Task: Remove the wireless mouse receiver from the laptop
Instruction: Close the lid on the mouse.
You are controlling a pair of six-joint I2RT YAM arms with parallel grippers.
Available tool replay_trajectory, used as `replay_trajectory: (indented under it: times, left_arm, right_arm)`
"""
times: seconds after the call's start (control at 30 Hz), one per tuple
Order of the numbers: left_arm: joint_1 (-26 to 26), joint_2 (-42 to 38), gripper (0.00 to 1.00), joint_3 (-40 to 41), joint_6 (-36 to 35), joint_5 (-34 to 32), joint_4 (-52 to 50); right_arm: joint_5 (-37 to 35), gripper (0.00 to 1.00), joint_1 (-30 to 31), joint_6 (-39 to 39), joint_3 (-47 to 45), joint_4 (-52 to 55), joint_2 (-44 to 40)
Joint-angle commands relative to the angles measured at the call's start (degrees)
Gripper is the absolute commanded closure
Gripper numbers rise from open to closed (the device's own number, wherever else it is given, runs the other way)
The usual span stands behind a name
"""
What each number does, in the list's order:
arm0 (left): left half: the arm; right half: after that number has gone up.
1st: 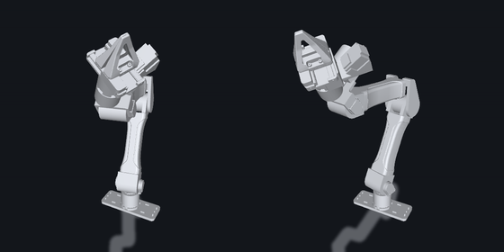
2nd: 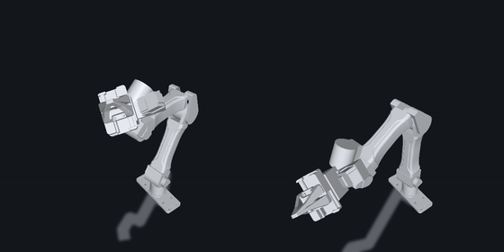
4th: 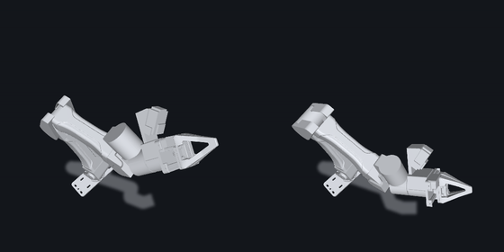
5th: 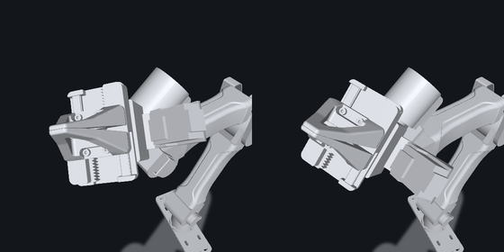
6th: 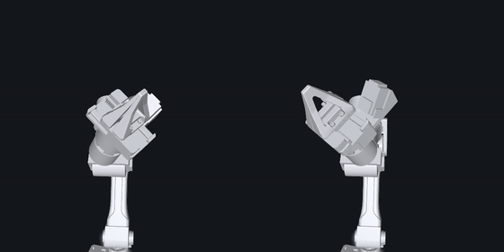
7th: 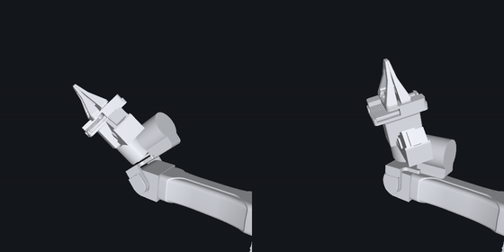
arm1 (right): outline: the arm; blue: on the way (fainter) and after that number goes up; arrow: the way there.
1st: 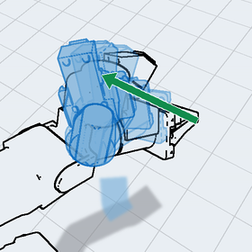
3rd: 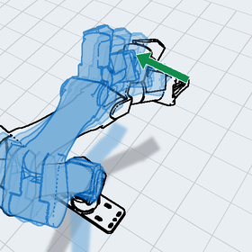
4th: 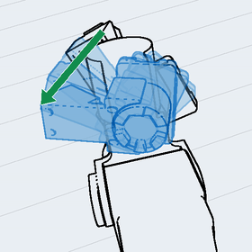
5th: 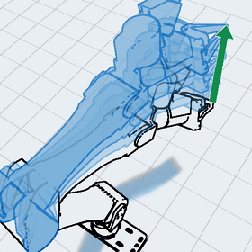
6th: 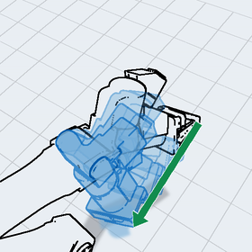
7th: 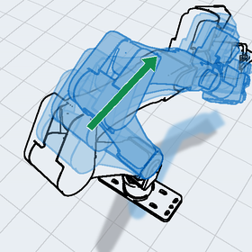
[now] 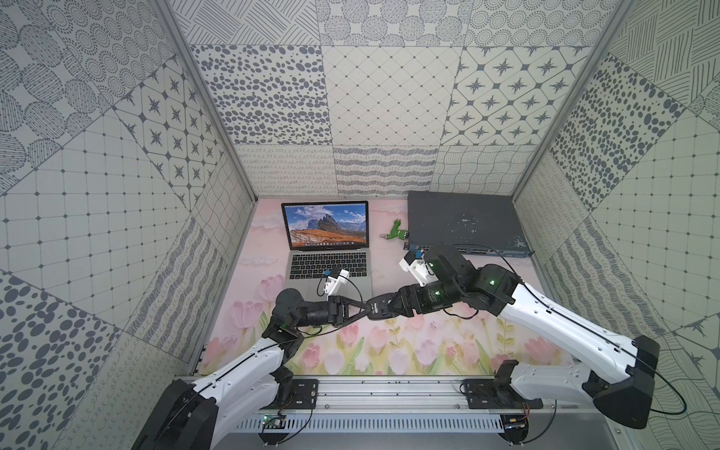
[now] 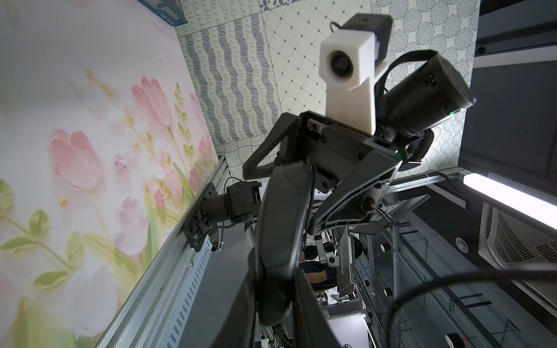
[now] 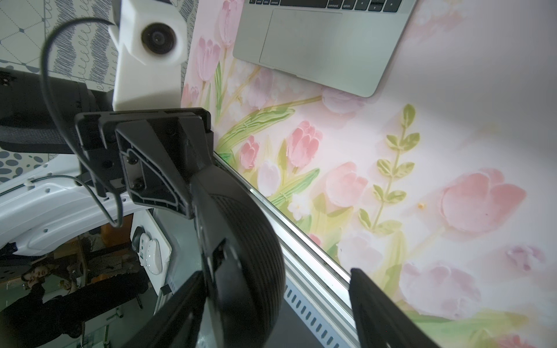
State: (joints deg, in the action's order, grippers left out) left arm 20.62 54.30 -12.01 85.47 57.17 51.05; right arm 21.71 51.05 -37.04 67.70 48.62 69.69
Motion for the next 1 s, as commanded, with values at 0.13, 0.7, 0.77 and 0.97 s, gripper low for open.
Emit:
replay_trajectory:
  times: [0.13, 0.7, 0.77, 0.97]
  left_arm:
    - [-0.3, 0.0, 0.98, 0.2, -1.8, 1.0, 3.9]
    - [-0.3, -0.2, 0.98, 0.2, -1.5, 1.1, 4.2]
    - [-0.3, -0.1, 0.98, 0.3, -1.5, 1.1, 4.3]
    - [-0.3, 0.1, 0.98, 0.2, -0.9, 1.2, 5.6]
  right_arm:
    - [-1.2, 0.23, 0.3, 0.8, -1.0, -1.0, 0.5]
    - [-2.1, 0.24, 0.3, 1.9, -0.7, -0.1, 2.0]
    - [-2.1, 0.24, 0.2, 2.0, -0.9, -0.1, 2.2]
    - [-2.4, 0.24, 0.2, 2.1, -0.9, -0.1, 2.9]
